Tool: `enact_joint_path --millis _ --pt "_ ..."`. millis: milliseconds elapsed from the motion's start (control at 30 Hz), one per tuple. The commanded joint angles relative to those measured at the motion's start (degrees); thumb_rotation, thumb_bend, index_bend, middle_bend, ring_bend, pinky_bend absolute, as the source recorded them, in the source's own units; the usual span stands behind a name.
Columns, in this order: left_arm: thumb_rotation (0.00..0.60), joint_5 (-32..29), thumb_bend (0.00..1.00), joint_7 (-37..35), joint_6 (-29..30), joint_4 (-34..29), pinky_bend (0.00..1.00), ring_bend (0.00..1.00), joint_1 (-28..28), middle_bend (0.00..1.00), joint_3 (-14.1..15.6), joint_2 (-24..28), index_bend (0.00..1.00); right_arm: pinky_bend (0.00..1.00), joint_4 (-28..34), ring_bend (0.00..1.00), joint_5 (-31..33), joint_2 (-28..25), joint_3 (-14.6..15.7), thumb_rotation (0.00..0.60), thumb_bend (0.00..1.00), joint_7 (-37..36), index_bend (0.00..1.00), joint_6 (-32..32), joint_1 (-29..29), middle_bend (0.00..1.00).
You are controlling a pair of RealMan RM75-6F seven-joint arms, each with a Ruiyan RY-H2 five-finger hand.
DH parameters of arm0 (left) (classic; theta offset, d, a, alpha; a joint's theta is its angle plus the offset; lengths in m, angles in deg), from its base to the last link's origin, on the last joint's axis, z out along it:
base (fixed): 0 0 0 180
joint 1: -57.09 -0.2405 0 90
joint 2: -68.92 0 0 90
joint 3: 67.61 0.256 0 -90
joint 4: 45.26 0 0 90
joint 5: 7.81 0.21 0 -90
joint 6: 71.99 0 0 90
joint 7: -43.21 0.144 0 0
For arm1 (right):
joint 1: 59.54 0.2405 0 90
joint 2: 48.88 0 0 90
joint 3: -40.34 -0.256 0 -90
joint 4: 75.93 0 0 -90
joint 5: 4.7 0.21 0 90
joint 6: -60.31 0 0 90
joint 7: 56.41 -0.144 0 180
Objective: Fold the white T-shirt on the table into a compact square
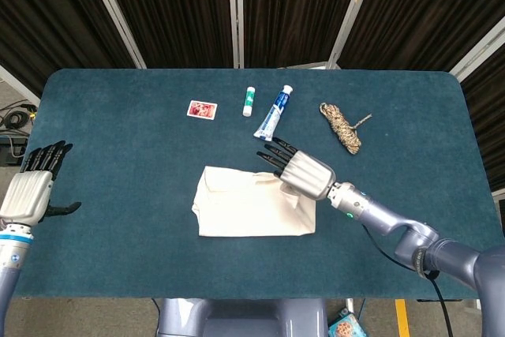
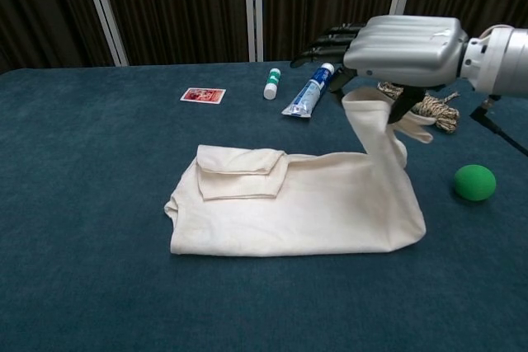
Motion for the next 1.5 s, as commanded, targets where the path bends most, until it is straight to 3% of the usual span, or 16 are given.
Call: enact_joint_path --millis 33,400,700,1500 --pt "0.600 0.0 0.00 -0.3 -0.2 0.1 0.00 0.00 0.0 0.00 0.0 0.1 0.00 0.00 0.9 0.00 0.8 0.9 -0.8 0.600 0.34 1.0 0.73 1.2 0.8 0.07" --pt "0.600 0.0 0.00 -2.6 -0.5 0.4 0.00 0.00 -0.1 0.00 -0.4 0.9 0.00 0.00 1.5 0.00 4.9 6.4 -4.7 0.600 0.34 6.5 0.74 6.8 4.6 0.08" --pt "0.600 -0.1 0.00 -4.5 -0.9 0.8 0.00 0.00 -0.1 0.00 -0.7 1.5 0.00 0.00 0.4 0.00 10.3 12.2 -8.3 0.600 0.35 15.0 0.75 10.7 6.5 0.08" --pt "0.600 0.2 0.00 -7.1 -2.0 1.4 0.00 0.00 0.0 0.00 -0.8 2.2 0.00 0.00 -2.0 0.00 12.6 21.3 -8.6 0.600 0.35 20.2 0.75 12.6 9.7 0.08"
